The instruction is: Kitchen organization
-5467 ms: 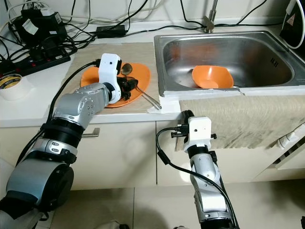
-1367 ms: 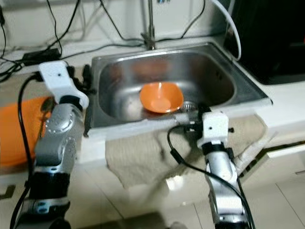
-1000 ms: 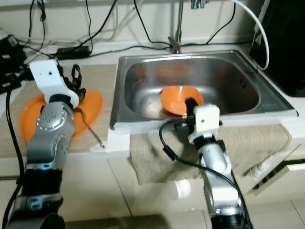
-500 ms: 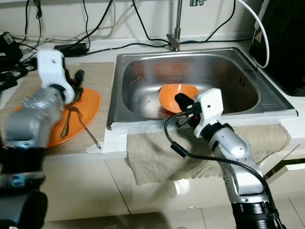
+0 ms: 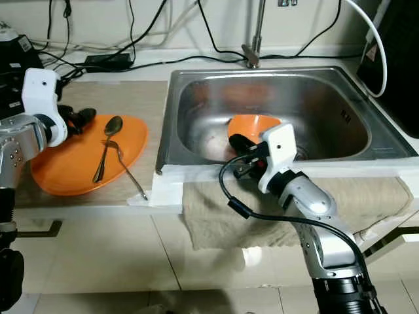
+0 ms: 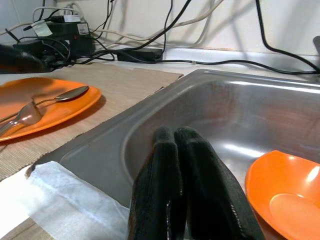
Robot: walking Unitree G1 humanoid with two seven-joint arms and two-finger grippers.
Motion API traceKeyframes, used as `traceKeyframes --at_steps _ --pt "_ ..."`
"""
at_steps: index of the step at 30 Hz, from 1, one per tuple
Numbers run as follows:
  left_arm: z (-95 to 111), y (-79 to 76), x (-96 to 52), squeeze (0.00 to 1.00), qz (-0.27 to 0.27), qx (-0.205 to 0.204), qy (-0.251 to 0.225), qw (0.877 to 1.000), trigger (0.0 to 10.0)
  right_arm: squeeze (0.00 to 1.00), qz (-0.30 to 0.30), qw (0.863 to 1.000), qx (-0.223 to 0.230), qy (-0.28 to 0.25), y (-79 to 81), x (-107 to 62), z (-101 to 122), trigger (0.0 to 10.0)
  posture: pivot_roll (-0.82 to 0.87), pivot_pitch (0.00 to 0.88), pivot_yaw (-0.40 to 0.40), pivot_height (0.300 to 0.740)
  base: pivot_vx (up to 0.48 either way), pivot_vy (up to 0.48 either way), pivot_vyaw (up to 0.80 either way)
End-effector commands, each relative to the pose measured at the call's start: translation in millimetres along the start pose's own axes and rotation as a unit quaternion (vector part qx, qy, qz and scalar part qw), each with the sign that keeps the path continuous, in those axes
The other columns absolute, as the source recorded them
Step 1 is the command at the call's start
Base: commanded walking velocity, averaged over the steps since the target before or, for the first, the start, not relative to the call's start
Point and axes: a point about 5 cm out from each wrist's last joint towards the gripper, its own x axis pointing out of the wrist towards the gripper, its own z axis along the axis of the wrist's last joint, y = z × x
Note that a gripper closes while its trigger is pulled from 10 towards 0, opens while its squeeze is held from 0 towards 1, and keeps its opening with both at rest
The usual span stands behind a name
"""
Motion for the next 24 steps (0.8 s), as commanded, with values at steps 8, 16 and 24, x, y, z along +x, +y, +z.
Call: traceKeyframes --at_steps 8,16,24 --pt "-2.9 3.2 -16.8 1.00 -0.035 0.011 0.022 0.999 10.0 0.00 0.010 1.000 0.009 0.013 2.9 -0.1 -6.1 10.0 0.05 0.000 0.054 0.740 0.000 0.000 0.00" --pt "-8.5 1.4 -31.1 1.00 -0.060 0.025 0.035 0.997 10.0 0.00 0.019 1.000 0.012 0.022 7.3 1.4 -11.5 10.0 0.07 0.000 0.040 0.740 0.000 0.000 0.00" --pt "-8.2 0.0 -43.8 0.00 -0.082 0.033 0.039 0.995 10.0 0.00 0.026 0.999 0.015 0.025 9.4 3.7 -14.3 10.0 0.09 0.000 0.032 0.740 0.000 0.000 0.00"
